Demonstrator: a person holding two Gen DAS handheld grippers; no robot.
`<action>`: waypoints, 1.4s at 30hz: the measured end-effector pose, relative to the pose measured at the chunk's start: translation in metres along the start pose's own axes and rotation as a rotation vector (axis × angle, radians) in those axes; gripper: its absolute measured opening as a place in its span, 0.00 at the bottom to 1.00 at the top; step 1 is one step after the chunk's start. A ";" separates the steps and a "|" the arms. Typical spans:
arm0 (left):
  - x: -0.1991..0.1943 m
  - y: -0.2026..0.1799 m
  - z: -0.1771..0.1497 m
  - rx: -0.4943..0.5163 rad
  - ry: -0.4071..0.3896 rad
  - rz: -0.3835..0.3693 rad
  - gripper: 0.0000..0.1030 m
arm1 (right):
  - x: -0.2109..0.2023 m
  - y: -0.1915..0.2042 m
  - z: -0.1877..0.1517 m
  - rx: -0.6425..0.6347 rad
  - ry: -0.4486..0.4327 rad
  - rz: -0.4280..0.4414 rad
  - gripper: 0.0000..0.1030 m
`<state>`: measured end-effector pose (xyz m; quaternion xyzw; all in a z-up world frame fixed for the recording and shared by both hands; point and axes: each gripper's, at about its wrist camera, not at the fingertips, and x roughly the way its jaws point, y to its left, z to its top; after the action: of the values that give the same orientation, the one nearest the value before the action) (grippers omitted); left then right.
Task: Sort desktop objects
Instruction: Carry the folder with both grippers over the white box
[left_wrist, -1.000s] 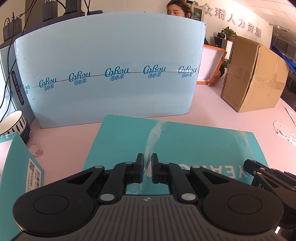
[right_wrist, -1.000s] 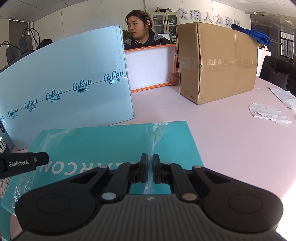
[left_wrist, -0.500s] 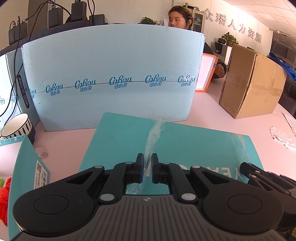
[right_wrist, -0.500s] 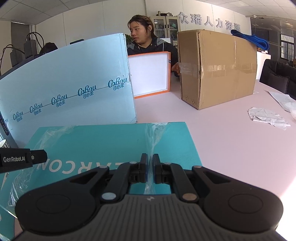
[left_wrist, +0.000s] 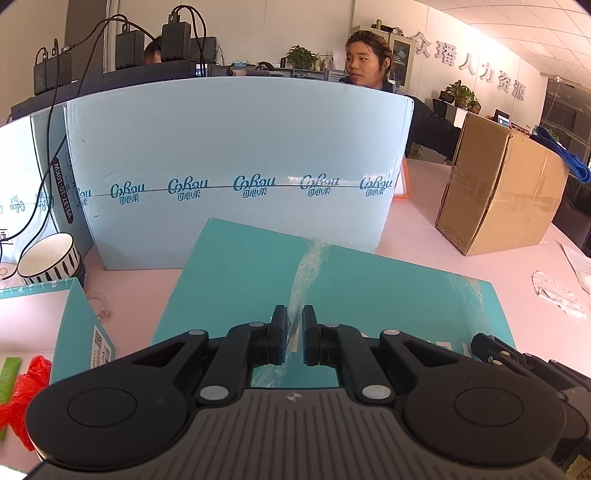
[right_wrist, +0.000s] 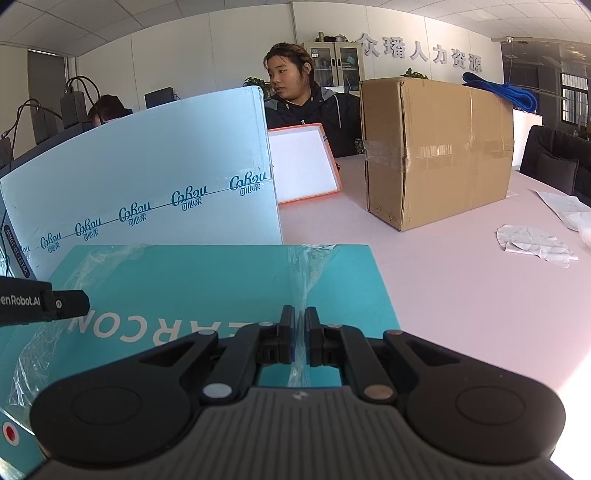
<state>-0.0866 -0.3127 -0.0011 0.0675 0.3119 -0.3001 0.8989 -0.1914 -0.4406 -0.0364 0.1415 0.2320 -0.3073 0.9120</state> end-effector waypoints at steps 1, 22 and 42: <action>-0.002 0.002 0.001 -0.003 -0.002 0.002 0.06 | -0.001 0.001 0.000 0.000 -0.002 0.002 0.07; -0.036 0.054 0.008 -0.085 -0.051 0.087 0.06 | -0.017 0.049 0.012 -0.031 -0.048 0.107 0.07; -0.060 0.124 0.006 -0.163 -0.070 0.199 0.06 | -0.022 0.119 0.010 -0.099 -0.047 0.214 0.07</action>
<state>-0.0481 -0.1841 0.0316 0.0144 0.2956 -0.1853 0.9371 -0.1292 -0.3417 -0.0032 0.1132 0.2088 -0.1995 0.9507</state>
